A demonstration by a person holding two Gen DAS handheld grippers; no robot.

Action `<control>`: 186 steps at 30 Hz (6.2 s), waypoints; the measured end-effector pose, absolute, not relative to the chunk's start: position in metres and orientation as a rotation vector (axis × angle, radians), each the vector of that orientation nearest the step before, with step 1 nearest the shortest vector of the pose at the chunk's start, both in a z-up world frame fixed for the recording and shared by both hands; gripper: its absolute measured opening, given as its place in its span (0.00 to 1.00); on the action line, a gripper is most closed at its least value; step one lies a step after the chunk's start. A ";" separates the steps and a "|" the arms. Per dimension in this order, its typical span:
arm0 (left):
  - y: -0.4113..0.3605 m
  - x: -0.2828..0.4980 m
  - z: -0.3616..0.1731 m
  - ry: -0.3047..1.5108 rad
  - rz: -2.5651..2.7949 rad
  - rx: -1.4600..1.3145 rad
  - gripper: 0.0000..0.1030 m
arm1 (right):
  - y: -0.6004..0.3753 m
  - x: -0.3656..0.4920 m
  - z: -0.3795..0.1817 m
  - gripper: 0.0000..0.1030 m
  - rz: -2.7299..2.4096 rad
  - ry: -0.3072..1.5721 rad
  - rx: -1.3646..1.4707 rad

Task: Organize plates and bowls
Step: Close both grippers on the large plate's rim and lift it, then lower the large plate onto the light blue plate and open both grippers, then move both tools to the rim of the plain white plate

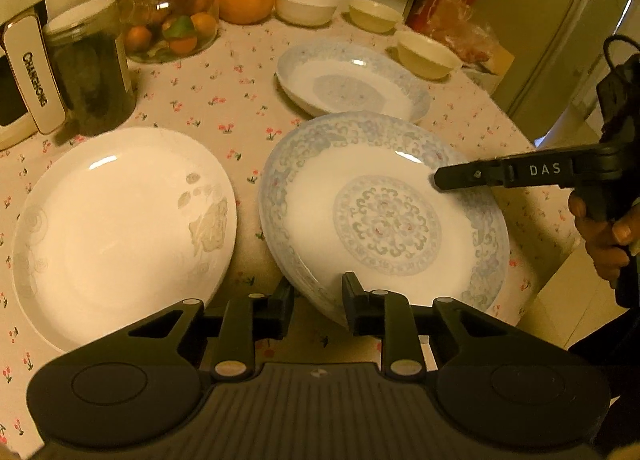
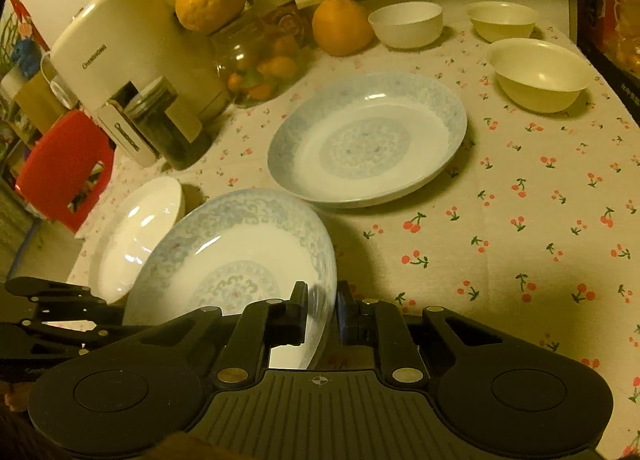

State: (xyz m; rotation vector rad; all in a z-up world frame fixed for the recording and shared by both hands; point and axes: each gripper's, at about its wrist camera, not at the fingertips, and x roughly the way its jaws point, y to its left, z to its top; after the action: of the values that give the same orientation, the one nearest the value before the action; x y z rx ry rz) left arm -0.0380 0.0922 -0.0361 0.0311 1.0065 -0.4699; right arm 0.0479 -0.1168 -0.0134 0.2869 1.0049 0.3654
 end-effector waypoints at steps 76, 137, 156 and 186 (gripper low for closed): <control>0.026 0.086 -0.046 0.848 -0.173 -0.076 0.21 | -0.175 0.157 -0.028 0.15 0.060 0.943 0.530; 0.014 0.086 -0.050 0.835 -0.140 0.016 0.25 | -0.153 0.156 -0.017 0.18 -0.003 0.970 0.268; 0.025 0.068 -0.033 0.891 -0.164 0.007 0.85 | -0.157 0.138 -0.002 0.79 0.024 0.994 0.312; 0.119 0.035 -0.017 1.021 -0.094 0.012 0.96 | -0.097 0.108 -0.003 0.89 0.145 1.233 0.425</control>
State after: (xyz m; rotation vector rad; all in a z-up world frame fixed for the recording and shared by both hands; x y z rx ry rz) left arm 0.0353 0.1186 -0.0170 0.0123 1.0209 -0.0940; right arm 0.1075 -0.0965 -0.0028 0.4254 1.2334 0.1446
